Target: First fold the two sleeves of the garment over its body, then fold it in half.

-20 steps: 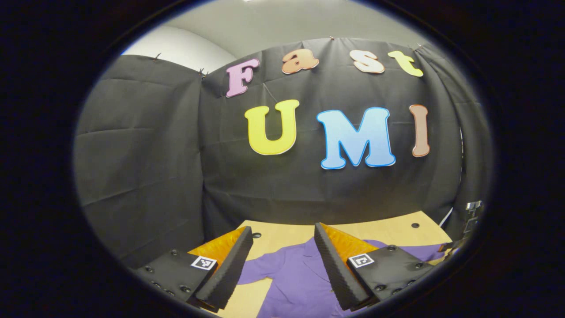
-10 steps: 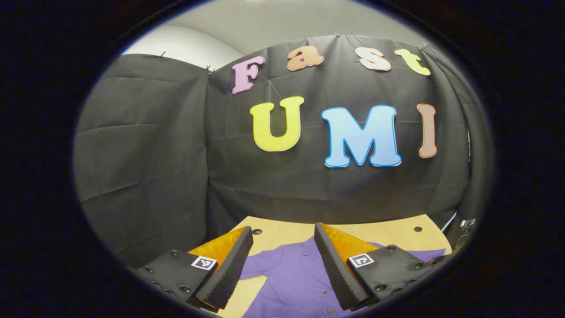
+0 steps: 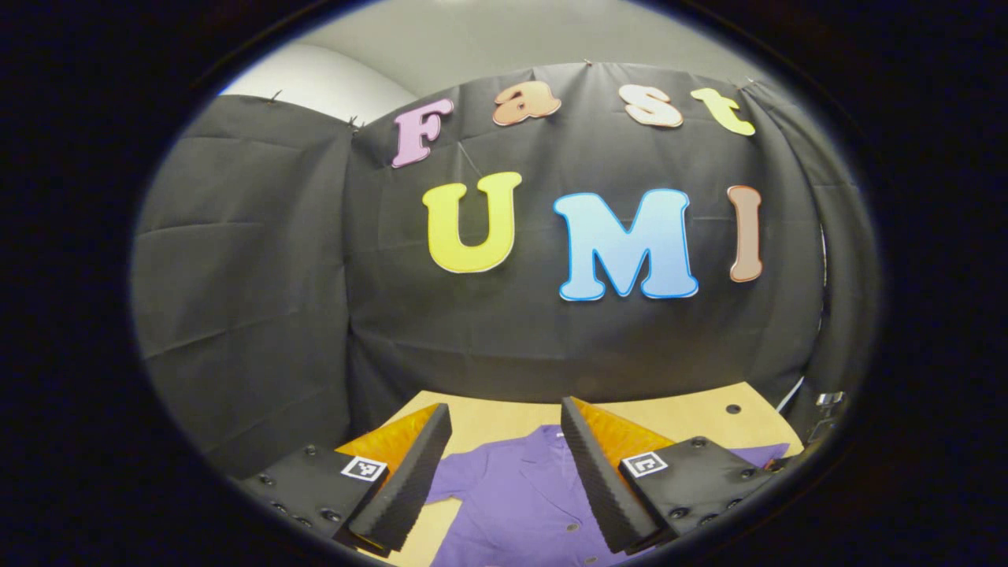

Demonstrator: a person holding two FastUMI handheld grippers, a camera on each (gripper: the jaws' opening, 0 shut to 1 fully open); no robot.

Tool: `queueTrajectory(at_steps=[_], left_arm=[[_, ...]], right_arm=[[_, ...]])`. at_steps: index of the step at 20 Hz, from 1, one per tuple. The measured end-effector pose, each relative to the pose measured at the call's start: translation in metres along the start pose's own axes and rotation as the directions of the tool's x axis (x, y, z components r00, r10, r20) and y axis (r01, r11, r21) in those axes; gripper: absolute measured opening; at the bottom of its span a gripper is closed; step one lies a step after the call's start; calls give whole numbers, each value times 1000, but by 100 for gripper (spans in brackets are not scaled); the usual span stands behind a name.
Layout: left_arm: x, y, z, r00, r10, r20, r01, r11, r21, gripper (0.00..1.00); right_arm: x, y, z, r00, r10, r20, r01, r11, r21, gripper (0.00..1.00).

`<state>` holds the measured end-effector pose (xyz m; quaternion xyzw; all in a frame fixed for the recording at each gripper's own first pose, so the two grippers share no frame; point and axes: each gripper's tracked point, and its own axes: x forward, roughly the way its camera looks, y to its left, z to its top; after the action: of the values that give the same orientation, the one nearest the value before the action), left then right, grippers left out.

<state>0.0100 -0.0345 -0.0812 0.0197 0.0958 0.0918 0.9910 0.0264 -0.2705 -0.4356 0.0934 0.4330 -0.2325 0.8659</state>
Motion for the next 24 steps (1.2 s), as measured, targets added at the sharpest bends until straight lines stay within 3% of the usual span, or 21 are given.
queueTrajectory(at_steps=[2,3,12,17,24], left_arm=[[-2,9,0,1000,-1,2,1,1000,0,93],[-4,16,-2,1000,1,1,-1,1000,-1,93],[-31,92,-13,998,57,-13,-57,998,3,93],[-37,113,-14,999,52,-4,-52,998,-23,93],[-45,155,-18,999,54,9,-53,997,-49,93]], right_arm=[[-8,-2,4,1000,-14,-17,14,1000,27,25],[0,-1,2,999,-31,-32,32,999,36,3],[-15,14,21,999,-26,-19,28,991,130,1],[-48,76,25,997,81,14,-82,980,181,1],[-100,220,6,960,278,16,-278,954,112,1]])
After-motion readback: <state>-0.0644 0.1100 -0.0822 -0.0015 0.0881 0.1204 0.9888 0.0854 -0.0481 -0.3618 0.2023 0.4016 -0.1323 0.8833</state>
